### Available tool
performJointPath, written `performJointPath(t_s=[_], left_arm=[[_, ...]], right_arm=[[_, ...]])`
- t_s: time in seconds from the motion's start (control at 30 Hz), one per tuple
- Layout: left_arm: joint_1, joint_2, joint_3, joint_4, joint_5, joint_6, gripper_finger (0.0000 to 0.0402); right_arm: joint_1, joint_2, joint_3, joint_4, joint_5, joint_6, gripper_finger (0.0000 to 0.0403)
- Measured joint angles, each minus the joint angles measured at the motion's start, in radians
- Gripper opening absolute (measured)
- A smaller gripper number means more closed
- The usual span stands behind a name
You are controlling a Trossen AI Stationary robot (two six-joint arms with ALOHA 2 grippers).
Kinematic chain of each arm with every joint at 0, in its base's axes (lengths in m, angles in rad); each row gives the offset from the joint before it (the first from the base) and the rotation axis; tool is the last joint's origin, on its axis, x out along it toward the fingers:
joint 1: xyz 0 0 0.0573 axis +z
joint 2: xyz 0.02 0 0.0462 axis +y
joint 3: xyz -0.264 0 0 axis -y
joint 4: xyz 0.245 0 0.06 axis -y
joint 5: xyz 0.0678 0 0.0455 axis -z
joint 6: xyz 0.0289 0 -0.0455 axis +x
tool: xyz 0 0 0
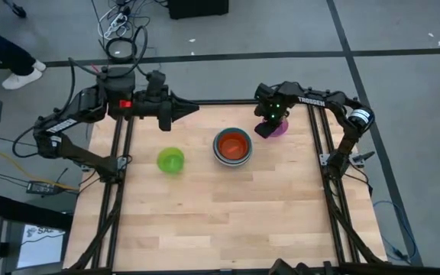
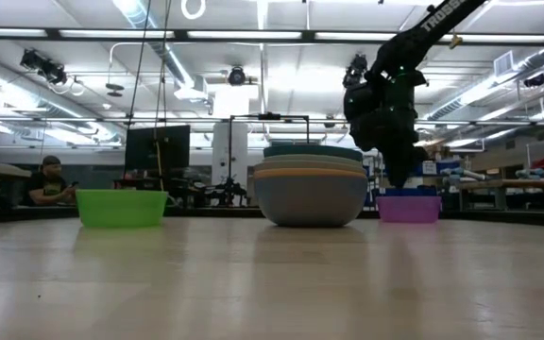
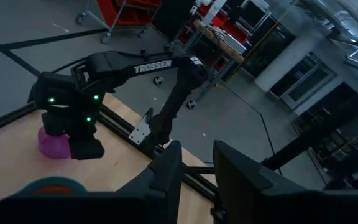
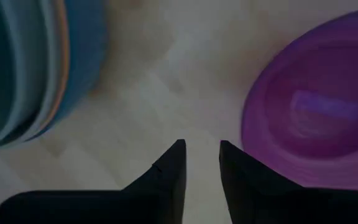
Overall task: Nest bowls inside each other
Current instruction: Stack the purple bowl on top of the orange bowl
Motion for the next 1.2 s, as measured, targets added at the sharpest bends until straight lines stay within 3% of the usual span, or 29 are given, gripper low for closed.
performJointPath(t_s=[0.23, 0.8, 0.9, 1.07, 1.2], left_arm=[[0.000, 0.000, 0.000, -0.001, -0.011, 0.002, 0.0102], [0.000, 0.000, 0.000, 0.000, -0.051, -0.001, 0.0102], [0.000, 0.000, 0.000, -0.001, -0.064, -0.001, 0.0102], [0.000, 0.000, 0.000, -0.021, -0.105, 0.003, 0.0102], [0.000, 0.000, 0.000, -0.133, -0.236, 0.005, 0.0102]], right_arm=[[0.004, 0.000, 0.000, 0.025, 0.174, -0.001, 0.0130], [0.021, 0.141, 0.000, 0.059, 0.221, 0.000, 0.0139], [0.024, 0.167, 0.000, 0.046, 0.232, -0.003, 0.0117], [0.030, 0.123, 0.000, 0.004, 0.237, -0.071, 0.0015], [0.048, -0.007, 0.000, -0.085, 0.318, -0.082, 0.0004]])
